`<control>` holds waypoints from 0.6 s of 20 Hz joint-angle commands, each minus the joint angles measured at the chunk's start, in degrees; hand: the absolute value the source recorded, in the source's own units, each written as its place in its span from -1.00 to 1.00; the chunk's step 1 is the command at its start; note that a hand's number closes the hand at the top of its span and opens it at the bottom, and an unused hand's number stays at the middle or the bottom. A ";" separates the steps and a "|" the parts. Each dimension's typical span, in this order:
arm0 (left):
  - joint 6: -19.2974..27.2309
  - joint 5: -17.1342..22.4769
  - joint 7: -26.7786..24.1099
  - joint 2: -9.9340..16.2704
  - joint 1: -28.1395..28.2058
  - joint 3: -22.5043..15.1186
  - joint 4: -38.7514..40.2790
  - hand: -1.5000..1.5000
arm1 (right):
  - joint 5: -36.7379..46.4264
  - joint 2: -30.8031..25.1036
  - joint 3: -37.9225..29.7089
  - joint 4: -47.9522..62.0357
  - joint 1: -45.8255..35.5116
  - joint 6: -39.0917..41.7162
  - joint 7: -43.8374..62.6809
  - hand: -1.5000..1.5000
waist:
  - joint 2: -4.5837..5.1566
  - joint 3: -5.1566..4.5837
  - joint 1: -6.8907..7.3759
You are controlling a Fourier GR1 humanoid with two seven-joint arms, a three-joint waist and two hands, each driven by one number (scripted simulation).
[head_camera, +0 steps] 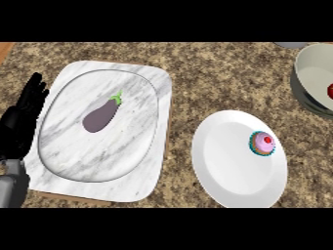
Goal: Pick the tomato from the plate and place it in the bowl
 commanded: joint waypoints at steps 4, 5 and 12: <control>0.05 0.15 -0.07 0.33 0.60 1.06 0.04 0.00 | -11.97 1.08 -8.85 -5.38 2.50 -6.07 -15.80 -1.00 | -0.59 0.01 -1.50; -0.75 0.57 -1.66 0.29 2.06 1.17 0.84 0.00 | -13.85 2.93 -10.76 -7.34 1.88 -11.13 -16.32 -1.00 | -0.48 0.05 -1.16; 1.79 -0.92 -0.54 -1.35 1.61 0.70 0.85 0.00 | -30.37 5.55 -21.38 -19.05 6.56 -13.07 -32.19 -1.00 | -1.20 -0.06 -3.32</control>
